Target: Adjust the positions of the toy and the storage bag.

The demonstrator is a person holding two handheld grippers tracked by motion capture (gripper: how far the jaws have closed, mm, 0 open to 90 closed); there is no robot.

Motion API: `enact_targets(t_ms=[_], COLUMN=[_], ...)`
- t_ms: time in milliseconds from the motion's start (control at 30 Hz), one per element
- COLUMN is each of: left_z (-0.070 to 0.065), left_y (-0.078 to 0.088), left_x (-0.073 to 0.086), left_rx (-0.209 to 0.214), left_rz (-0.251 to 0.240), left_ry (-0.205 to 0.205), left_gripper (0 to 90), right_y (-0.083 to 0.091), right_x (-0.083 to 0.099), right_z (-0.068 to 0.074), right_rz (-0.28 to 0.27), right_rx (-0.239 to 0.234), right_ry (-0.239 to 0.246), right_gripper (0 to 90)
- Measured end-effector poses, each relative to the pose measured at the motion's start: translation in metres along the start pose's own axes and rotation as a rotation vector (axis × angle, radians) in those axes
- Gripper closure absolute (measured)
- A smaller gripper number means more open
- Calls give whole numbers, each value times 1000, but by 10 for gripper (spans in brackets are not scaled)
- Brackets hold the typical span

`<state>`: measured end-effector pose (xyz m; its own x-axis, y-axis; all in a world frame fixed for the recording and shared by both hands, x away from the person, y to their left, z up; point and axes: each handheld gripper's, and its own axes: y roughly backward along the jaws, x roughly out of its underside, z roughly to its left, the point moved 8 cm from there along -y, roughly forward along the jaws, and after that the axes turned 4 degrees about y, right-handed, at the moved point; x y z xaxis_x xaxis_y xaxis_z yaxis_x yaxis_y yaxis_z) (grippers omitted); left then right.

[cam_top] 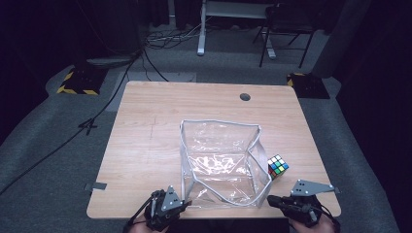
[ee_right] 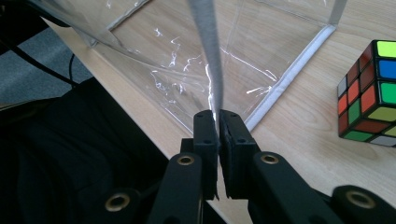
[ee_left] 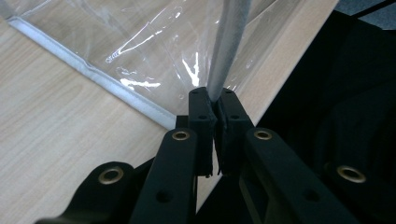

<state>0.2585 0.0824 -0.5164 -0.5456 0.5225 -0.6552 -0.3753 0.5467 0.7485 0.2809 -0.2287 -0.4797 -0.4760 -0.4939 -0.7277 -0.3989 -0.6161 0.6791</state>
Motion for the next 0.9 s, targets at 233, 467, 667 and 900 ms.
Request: enact_targets(t_ms=[233,467,667,900], left_z=[1,1,0,6], left_y=[0,1,3,20], left_x=[0,1,2,6], left_rx=[7,6,23,80], left_rz=[3,-1,-5,-19], left_ry=[4,13,10,32], left_gripper=[863,862,747,500], right_y=[-6,-8,-2,8], right_x=[-4,-5,0,2], right_z=[-1,7,12,6], right_rz=[-1,41,40,31], right_rx=[11,17,-3,-16], right_ry=[25,55,54,50], right_gripper=[787,874,801,639])
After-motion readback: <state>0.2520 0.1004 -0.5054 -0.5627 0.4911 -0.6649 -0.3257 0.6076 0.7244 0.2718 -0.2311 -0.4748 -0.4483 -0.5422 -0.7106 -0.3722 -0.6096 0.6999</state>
